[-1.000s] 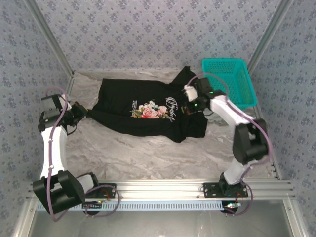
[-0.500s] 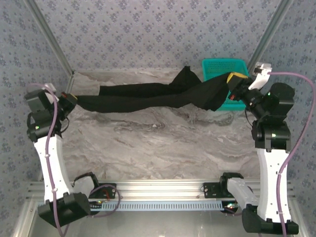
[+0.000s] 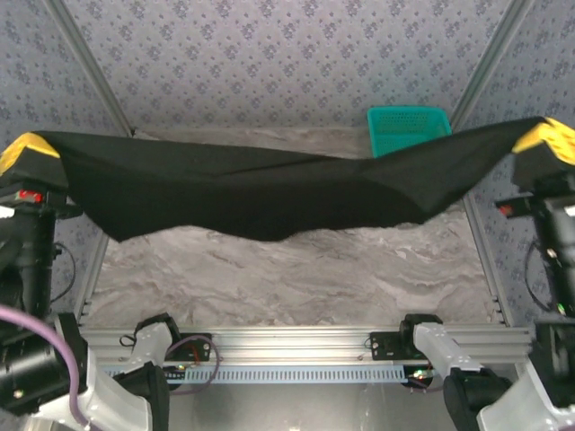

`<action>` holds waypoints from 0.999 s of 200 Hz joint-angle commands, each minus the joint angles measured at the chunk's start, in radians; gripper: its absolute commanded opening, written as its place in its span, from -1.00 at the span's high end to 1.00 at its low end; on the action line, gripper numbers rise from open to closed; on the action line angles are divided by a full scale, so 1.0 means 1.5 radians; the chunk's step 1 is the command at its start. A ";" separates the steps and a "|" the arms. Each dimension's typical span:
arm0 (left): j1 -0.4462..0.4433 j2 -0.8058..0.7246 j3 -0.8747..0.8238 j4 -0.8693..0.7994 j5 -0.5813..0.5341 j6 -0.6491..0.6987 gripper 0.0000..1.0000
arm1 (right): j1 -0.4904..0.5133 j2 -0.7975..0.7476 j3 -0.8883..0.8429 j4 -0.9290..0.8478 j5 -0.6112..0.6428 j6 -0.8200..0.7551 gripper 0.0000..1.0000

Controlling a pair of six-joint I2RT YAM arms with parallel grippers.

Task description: Fold the inside-out t-shirt

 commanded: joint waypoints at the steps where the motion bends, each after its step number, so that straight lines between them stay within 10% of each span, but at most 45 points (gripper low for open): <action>1: 0.005 0.088 0.047 -0.075 -0.016 0.017 1.00 | 0.047 0.075 0.083 -0.073 0.110 -0.073 1.00; 59: 0.004 0.181 0.012 -0.027 -0.006 0.008 1.00 | 0.199 0.201 0.140 0.007 0.242 -0.203 1.00; 138: -0.114 0.453 -0.307 0.232 -0.132 0.011 1.00 | 0.085 0.628 0.078 0.157 0.111 -0.117 1.00; 200: -0.161 0.920 -0.017 0.227 -0.163 -0.002 0.94 | 0.113 1.065 0.291 0.244 0.107 -0.070 0.68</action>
